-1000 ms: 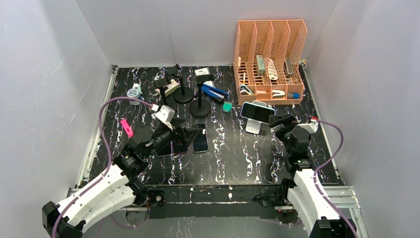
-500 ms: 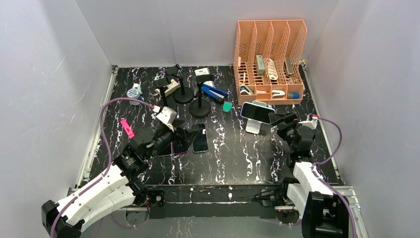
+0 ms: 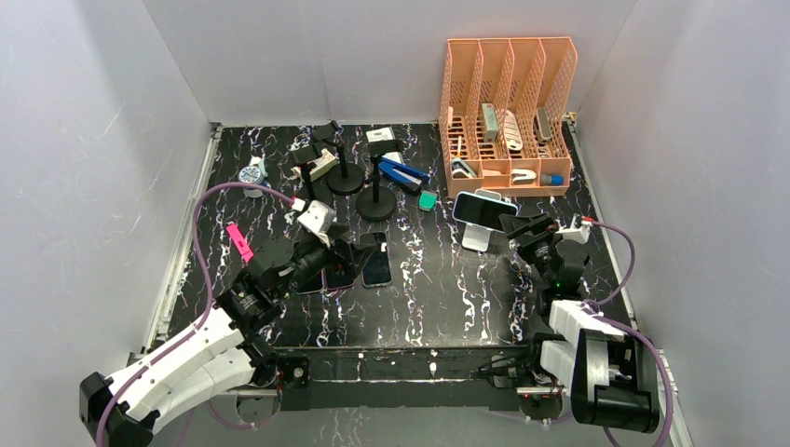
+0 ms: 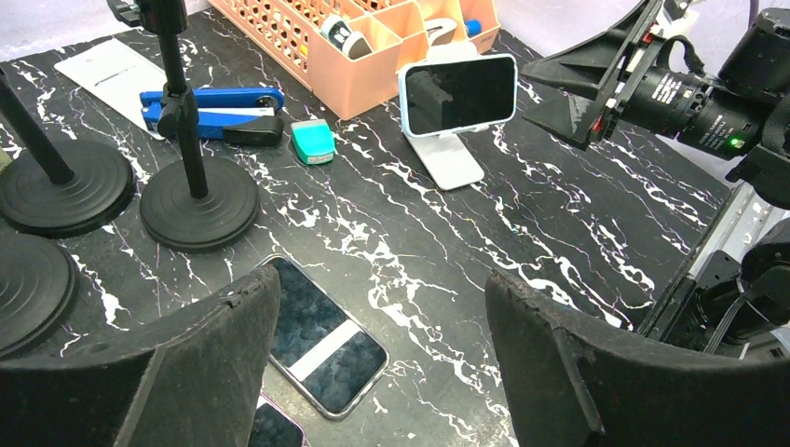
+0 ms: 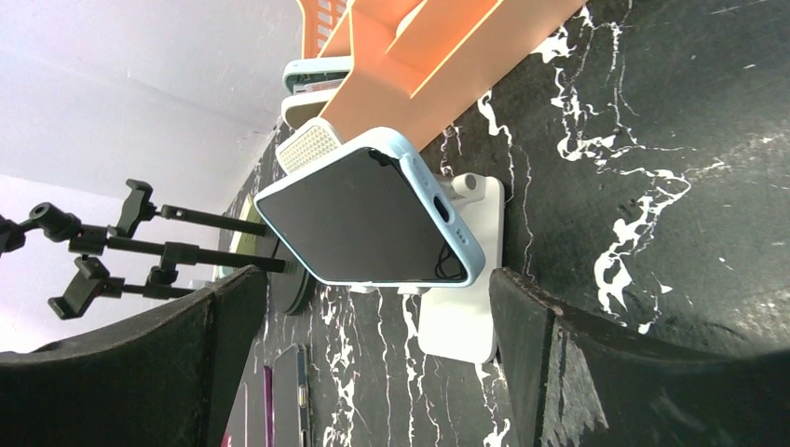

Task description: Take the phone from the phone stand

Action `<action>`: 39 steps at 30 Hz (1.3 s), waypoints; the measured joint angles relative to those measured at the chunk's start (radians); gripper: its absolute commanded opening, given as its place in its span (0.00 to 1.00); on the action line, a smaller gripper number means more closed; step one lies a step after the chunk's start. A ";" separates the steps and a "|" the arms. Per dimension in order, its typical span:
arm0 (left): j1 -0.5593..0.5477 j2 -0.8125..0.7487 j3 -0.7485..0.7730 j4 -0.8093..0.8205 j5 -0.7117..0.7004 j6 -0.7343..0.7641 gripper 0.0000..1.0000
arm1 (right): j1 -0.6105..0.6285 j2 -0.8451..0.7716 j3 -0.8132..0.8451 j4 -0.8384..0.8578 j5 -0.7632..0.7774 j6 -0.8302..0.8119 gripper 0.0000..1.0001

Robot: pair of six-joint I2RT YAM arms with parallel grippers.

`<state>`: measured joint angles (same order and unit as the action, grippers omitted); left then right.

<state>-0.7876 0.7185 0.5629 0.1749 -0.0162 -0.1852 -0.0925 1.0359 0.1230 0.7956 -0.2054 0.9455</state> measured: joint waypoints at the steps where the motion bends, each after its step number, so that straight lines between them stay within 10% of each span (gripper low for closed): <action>1: 0.000 0.001 0.000 0.000 0.000 0.002 0.77 | 0.000 0.011 -0.001 0.010 -0.004 0.000 0.96; 25: 0.000 0.014 0.000 -0.001 0.006 0.006 0.78 | -0.036 -0.031 -0.083 0.121 -0.039 -0.089 0.98; 39: 0.000 0.021 0.000 -0.004 0.026 0.006 0.78 | -0.053 0.360 -0.080 0.476 -0.110 -0.033 0.91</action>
<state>-0.7879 0.7391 0.5632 0.1707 0.0097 -0.1795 -0.1452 1.3960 0.0433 1.2720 -0.3153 0.9127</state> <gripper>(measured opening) 0.777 0.931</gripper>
